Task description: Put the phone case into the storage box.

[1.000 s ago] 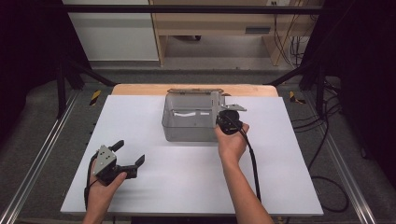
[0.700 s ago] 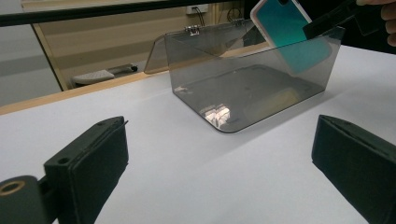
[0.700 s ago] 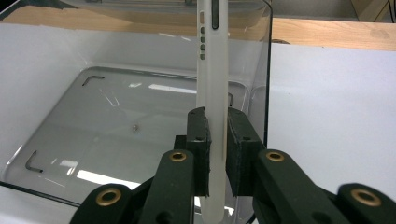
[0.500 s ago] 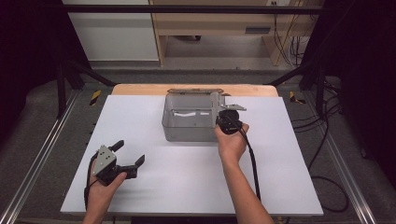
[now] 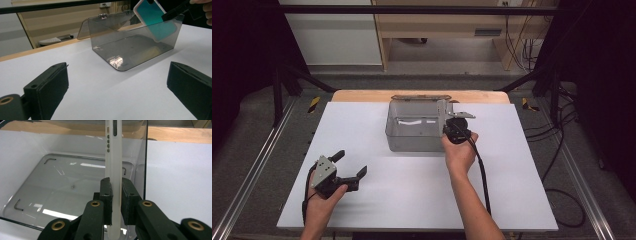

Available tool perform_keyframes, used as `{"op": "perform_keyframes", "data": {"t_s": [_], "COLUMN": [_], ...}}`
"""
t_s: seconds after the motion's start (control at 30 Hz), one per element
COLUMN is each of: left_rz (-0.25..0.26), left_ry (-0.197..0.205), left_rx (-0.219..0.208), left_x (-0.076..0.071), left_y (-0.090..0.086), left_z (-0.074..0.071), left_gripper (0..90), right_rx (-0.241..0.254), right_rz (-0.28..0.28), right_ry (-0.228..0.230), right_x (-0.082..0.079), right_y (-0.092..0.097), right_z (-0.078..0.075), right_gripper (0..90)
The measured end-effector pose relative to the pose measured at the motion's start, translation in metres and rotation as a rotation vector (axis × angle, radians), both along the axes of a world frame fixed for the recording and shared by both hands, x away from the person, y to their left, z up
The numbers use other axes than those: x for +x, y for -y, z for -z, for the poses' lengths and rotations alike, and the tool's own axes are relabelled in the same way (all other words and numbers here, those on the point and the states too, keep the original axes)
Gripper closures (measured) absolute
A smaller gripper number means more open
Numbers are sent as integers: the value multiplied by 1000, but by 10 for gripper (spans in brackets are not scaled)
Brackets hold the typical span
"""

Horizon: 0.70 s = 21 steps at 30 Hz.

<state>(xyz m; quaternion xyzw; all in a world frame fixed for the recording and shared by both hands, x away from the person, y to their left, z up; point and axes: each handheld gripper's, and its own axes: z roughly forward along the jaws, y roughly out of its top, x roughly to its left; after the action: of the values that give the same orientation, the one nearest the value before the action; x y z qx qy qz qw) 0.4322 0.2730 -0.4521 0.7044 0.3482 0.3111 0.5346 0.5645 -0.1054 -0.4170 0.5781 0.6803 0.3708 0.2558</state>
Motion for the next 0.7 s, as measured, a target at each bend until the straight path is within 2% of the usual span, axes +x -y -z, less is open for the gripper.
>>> {"op": "perform_keyframes", "data": {"t_s": [0.7], "left_rz": [5], "left_ry": [-1], "left_rx": [4], "left_x": [0], "left_y": [2], "left_z": [0], "left_gripper": [41], "right_rx": [4], "right_rz": [0], "right_ry": [-10], "right_x": [0], "right_y": [0], "right_z": [-1], "right_gripper": [812]}}
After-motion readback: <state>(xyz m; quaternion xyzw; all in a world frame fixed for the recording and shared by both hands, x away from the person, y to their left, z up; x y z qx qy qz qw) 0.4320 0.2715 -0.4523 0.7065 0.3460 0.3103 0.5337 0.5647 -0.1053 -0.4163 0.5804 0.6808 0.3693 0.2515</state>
